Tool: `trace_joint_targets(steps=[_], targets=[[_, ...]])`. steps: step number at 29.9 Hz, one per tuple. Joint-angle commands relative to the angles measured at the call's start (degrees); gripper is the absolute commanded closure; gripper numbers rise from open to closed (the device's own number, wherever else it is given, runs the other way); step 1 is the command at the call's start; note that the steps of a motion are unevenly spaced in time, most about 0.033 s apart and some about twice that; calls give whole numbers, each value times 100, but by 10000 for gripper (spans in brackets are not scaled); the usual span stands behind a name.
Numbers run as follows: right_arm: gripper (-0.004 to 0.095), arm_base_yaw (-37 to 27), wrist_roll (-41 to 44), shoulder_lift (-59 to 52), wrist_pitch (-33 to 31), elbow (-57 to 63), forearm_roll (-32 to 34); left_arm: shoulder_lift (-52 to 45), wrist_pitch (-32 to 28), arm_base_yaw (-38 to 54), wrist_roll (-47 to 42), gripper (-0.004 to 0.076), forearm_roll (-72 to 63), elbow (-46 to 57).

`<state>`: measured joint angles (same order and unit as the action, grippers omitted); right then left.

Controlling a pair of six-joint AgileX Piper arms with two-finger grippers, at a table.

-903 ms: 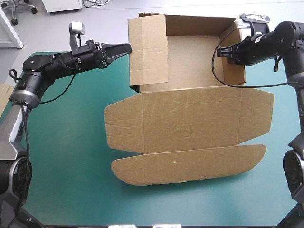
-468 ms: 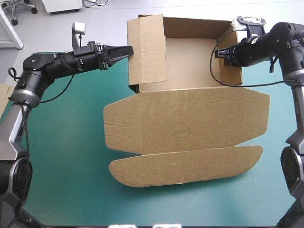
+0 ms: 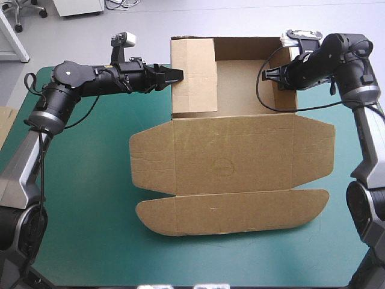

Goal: Fold the box

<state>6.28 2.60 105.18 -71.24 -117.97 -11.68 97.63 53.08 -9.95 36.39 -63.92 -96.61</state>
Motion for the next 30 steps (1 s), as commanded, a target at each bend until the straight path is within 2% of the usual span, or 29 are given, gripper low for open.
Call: trace_joint_targets(steps=[1,7,16,18,25,27,29,30], targets=[[922,39,127,-241,-20,-171,-304,-300,-353,-135,-408,294,297,-199],[922,293,272,-114,-20,-162,-255,-278,-709,-418,-1430,322,1772,-199],[921,741,602,67,2,-162,176,-278,-708,-987,-3174,328,4358,-199],[922,830,727,91,0,-162,296,-278,-640,-1026,-3534,358,4770,-199],[921,1081,1062,264,-21,-162,382,-132,-262,-1026,-3717,475,5250,-199],[921,1165,1091,331,-21,-162,392,-48,-121,-1026,-3776,575,5327,-199],[921,1231,1091,366,-21,-162,392,57,-58,-1026,-3639,733,5350,-199],[921,1281,1091,391,-21,-162,405,115,-44,-1034,-3588,734,5369,-199]])
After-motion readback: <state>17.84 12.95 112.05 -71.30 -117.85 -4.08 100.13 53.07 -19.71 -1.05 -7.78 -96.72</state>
